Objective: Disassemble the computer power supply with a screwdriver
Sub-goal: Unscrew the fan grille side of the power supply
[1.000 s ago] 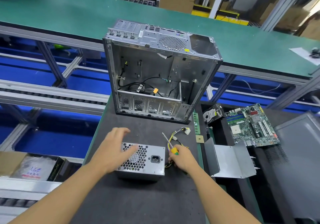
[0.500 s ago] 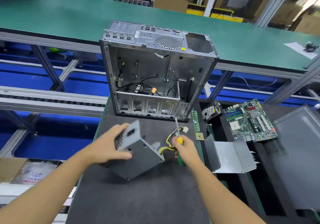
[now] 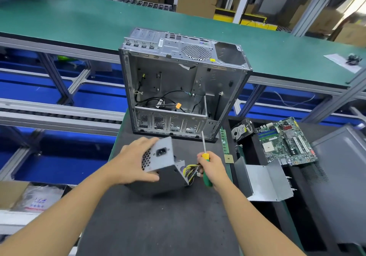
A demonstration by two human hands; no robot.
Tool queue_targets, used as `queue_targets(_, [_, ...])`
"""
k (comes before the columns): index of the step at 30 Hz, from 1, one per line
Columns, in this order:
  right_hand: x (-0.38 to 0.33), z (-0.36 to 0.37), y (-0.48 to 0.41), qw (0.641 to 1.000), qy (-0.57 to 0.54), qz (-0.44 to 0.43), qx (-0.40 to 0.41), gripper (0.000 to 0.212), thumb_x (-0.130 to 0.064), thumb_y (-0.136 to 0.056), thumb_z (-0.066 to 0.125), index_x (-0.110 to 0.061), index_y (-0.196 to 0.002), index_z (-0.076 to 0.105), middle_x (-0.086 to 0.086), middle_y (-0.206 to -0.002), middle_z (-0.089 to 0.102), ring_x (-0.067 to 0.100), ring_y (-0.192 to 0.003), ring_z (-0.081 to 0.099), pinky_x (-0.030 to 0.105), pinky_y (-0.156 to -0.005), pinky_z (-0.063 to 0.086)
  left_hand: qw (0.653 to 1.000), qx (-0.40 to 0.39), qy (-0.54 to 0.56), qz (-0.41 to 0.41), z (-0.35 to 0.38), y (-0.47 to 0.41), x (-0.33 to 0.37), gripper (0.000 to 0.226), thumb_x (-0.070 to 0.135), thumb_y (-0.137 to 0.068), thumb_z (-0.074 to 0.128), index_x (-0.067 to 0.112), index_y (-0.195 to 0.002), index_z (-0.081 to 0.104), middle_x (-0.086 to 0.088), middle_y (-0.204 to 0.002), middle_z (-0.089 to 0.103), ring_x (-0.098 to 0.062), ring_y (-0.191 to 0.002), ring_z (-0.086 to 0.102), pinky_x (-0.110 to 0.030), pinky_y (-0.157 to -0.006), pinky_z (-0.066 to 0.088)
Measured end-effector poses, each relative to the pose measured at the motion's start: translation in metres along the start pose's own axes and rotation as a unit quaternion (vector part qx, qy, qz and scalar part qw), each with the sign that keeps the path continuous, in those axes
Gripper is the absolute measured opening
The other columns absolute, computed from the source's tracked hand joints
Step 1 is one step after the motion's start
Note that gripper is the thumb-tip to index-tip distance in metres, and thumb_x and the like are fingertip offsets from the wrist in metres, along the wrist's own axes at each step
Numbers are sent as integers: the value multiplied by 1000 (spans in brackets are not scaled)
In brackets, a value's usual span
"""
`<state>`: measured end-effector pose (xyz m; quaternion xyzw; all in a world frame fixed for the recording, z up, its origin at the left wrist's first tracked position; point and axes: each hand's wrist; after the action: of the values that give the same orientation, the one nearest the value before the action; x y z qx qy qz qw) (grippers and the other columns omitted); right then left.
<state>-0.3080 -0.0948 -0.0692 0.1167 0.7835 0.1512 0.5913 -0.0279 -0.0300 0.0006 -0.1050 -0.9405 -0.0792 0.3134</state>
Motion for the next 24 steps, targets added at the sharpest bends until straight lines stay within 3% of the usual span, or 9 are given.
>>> queue_targets(2, [8,-3,1,999,41,3,3,6,-13,-93,59,-10,-95,63,7,-76,62,15,-49,49,30,-52,49,990,7,-120,69,7,-6,15,101,70,-60,70,41,-145,23,22,-117,35,-6,-110,36,-36,-101,32])
queue_targets(5, [12,-4,-2,994,107,-7,2,4,-13,-91,60,-13,-93,64,5,-79,66,16,-53,51,30,-52,50,973,6,-202,113,17,-12,25,97,68,-62,63,39,-145,21,18,-120,35,-9,-108,37,-33,-98,28])
queue_targets(11, [13,-3,-3,944,316,-43,-80,9,-30,-89,62,-22,-93,64,0,-91,70,24,-86,63,33,-79,51,968,-68,-207,125,20,-17,11,102,71,-59,61,42,-145,16,19,-120,32,-7,-107,35,-33,-96,28])
queue_targets(14, [17,3,3,929,348,-48,-116,12,-31,-87,63,-24,-97,66,0,-97,70,24,-92,63,29,-80,52,963,-128,-203,120,14,-15,-1,104,72,-58,65,45,-144,14,21,-118,31,-5,-106,34,-32,-96,28])
queue_targets(17, [22,6,12,940,304,-26,-152,16,-21,-85,60,-27,-98,65,1,-98,64,19,-69,63,21,-49,51,954,-183,-205,121,11,-7,-14,103,71,-57,68,49,-142,14,23,-118,32,-6,-107,36,-32,-97,29])
queue_targets(19, [25,11,16,950,277,17,-145,16,-19,-85,57,-27,-97,62,1,-83,62,12,-49,55,30,-43,53,949,-204,-206,127,12,0,-18,99,69,-56,67,51,-139,16,24,-116,33,-5,-103,35,-31,-97,29])
queue_targets(21, [22,23,17,949,294,44,-103,16,-31,-85,58,-19,-97,58,2,-76,63,13,-44,57,36,-44,55,946,-198,-217,137,15,4,-16,94,68,-56,65,51,-137,19,23,-114,35,-7,-100,36,-30,-96,29])
queue_targets(22, [19,31,17,947,308,58,-71,28,-39,-85,61,-16,-101,55,4,-84,64,17,-53,63,36,-45,54,946,-190,-223,141,17,5,-14,93,68,-57,64,50,-136,20,23,-113,35,-7,-99,37,-31,-96,30])
queue_targets(24, [16,48,16,930,357,82,-28,56,-55,-82,67,-12,-112,48,8,-107,59,29,-90,66,34,-62,48,948,-178,-225,139,22,7,-8,90,68,-58,63,48,-135,22,22,-109,33,-8,-97,34,-33,-95,31])
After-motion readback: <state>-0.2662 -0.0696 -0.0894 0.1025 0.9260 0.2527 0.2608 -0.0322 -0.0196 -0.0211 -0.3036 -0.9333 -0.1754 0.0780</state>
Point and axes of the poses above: each hand's wrist, its own y-axis away from the middle knuckle, its own z-axis out of the palm, x = y × z
